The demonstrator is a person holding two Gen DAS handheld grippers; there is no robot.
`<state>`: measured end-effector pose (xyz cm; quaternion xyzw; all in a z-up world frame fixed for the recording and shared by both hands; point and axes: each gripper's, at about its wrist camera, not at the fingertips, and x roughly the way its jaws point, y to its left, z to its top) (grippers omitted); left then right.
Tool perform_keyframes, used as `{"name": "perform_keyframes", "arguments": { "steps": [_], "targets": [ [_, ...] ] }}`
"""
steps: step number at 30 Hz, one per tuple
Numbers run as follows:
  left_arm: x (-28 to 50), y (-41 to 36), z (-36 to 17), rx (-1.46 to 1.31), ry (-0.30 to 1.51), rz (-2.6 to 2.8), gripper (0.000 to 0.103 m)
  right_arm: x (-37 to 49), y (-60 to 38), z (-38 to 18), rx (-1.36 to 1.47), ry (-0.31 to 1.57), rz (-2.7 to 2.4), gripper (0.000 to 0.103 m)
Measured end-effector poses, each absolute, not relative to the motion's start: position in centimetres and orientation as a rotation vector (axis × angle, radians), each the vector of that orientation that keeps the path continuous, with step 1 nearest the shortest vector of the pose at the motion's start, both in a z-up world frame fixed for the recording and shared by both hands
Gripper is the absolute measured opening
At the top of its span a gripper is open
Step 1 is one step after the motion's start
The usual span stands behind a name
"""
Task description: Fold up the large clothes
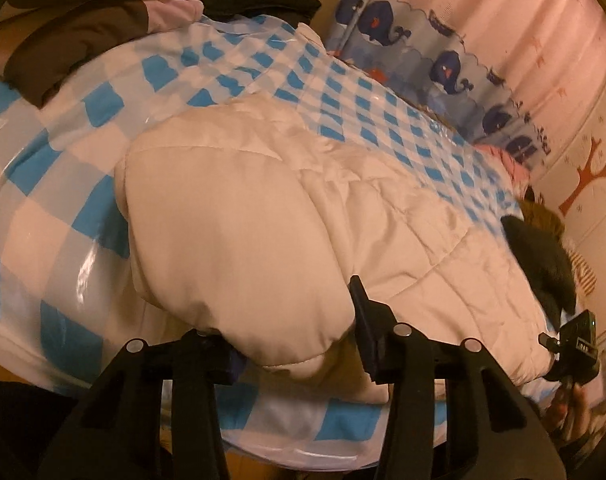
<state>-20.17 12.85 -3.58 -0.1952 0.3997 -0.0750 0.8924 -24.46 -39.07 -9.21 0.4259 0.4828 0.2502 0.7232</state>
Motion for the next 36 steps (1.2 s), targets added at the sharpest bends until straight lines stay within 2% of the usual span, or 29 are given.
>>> {"name": "perform_keyframes", "arguments": {
  "steps": [2,5,6,7,9,12,14,17,22,26,31,33,36],
  "targets": [
    [-20.4,12.9,-4.1,-0.404,0.827,-0.153,0.049,-24.9,-40.4,-9.9,0.978,1.077,0.497,0.052],
    [-20.4,14.1,-5.1,-0.500,0.834,-0.176,0.063,-25.6,-44.1,-7.8,1.008,0.953,0.287,0.061],
    [-20.4,14.4,-5.5,-0.528,0.838,-0.189,0.070,-25.6,-45.1,-6.2,0.976,0.905,0.165,0.068],
    [-20.3,14.8,-6.0,-0.560,0.840,-0.195,0.077,-25.1,-45.1,-4.3,0.920,0.853,0.101,0.068],
    [-20.2,15.2,-6.6,-0.595,0.837,-0.194,0.082,-22.9,-42.4,-0.7,0.797,0.787,0.115,0.070],
    [-20.1,14.8,-6.7,-0.576,0.829,-0.186,0.082,-16.7,-34.2,3.1,0.565,0.756,0.208,0.087],
    [-20.3,13.9,-6.1,-0.499,0.807,-0.169,0.082,-11.5,-27.9,2.7,0.456,0.792,0.285,0.087],
    [-20.5,13.2,-5.8,-0.444,0.796,-0.159,0.082,-4.8,-21.1,-1.0,0.370,0.862,0.299,0.087],
    [-21.0,13.0,-5.5,-0.398,0.764,-0.179,0.083,-0.9,-16.2,-9.8,0.179,1.026,0.190,0.088],
    [-21.1,12.6,-5.7,-0.370,0.773,-0.152,0.083,-0.5,-17.2,-8.9,0.214,1.082,0.194,0.088],
    [-21.2,12.5,-5.6,-0.362,0.772,-0.144,0.083,2.0,-13.8,-4.7,0.218,0.963,0.230,0.090],
    [-21.3,12.4,-5.6,-0.355,0.769,-0.140,0.083,3.5,-12.2,-5.6,0.190,0.982,0.234,0.091],
    [-21.5,12.2,-5.4,-0.346,0.753,-0.142,0.083,5.2,-9.7,-10.8,0.091,1.096,0.207,0.092]
  ]
}}
